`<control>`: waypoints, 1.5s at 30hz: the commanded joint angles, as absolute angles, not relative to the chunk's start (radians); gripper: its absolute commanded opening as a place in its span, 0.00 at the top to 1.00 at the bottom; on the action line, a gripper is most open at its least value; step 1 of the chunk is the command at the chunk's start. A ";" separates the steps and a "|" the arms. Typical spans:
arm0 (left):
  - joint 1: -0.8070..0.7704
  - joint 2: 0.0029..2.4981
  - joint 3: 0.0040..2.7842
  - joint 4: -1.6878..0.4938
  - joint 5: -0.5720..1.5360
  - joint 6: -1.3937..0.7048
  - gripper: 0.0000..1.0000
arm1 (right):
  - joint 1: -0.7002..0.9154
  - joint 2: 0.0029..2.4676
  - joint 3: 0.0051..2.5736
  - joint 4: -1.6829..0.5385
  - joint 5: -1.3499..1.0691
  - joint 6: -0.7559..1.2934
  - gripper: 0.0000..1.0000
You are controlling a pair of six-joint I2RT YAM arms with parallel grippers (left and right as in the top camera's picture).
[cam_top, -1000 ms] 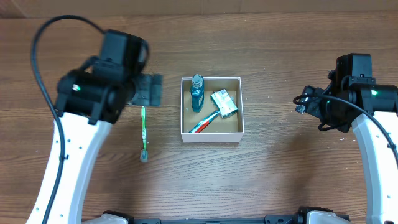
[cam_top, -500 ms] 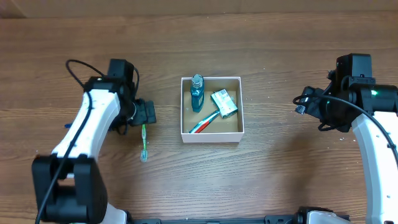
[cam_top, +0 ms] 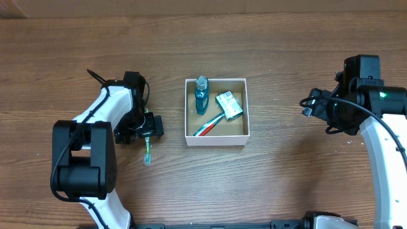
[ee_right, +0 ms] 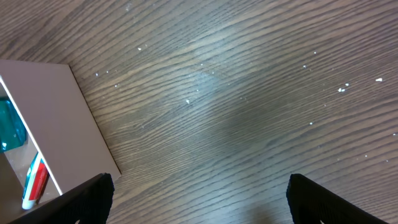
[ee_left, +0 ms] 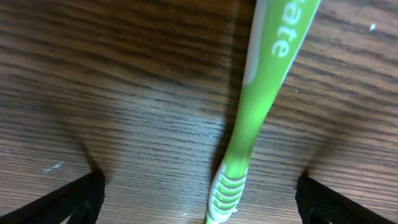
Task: Pack container
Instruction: 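Move the left gripper to the green toothbrush and grasp it, then carry the toothbrush with the left gripper and release it in the box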
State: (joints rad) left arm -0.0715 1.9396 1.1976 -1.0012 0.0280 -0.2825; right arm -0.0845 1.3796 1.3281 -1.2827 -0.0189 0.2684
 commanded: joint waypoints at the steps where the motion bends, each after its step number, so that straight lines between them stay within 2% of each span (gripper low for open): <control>1: -0.075 1.976 1.191 -0.999 0.027 -0.292 0.00 | -0.084 1.369 1.329 -1.280 -0.021 0.265 0.09; 2: -0.075 1.976 1.191 -0.997 0.028 -0.292 0.00 | -0.084 1.369 1.329 -1.280 -0.021 0.265 0.09; 3: -0.075 1.975 1.191 -0.998 0.027 -0.292 0.06 | -0.084 1.369 1.329 -1.280 -0.021 0.265 0.09; 4: -0.075 1.975 1.191 -0.998 0.028 -0.292 0.14 | -0.084 1.369 1.329 -1.280 -0.021 0.265 0.09; 5: -0.075 1.975 1.191 -0.999 0.028 -0.292 0.28 | -0.084 1.369 1.329 -1.280 -0.021 0.265 0.09; 6: -0.075 1.975 1.191 -1.001 0.027 -0.292 0.37 | -0.084 1.369 1.329 -1.280 -0.021 0.265 0.09; 9: -0.075 1.975 1.191 -1.005 0.027 -0.292 0.52 | -0.084 1.369 1.329 -1.280 -0.021 0.265 0.09; 11: -0.075 1.975 1.191 -1.008 0.028 -0.292 0.67 | -0.084 1.369 1.329 -1.280 -0.021 0.265 0.09; 18: -0.075 1.975 1.192 -1.009 0.027 -0.292 0.96 | -0.084 1.369 1.329 -1.280 -0.021 0.265 0.09; 25: -0.075 1.963 1.272 -1.051 0.016 -0.276 0.96 | -0.084 1.369 1.329 -1.281 -0.021 0.265 0.09; 34: -0.131 1.800 1.608 -1.179 0.016 -0.265 0.96 | -0.084 1.369 1.329 -1.280 -0.021 0.264 0.09; 39: -0.267 1.669 1.708 -1.137 0.015 -0.160 0.96 | -0.084 1.369 1.329 -1.279 -0.021 0.264 0.09; 45: -0.493 1.617 1.710 -1.095 -0.049 0.084 0.96 | -0.084 1.369 1.329 -1.275 -0.021 0.264 0.09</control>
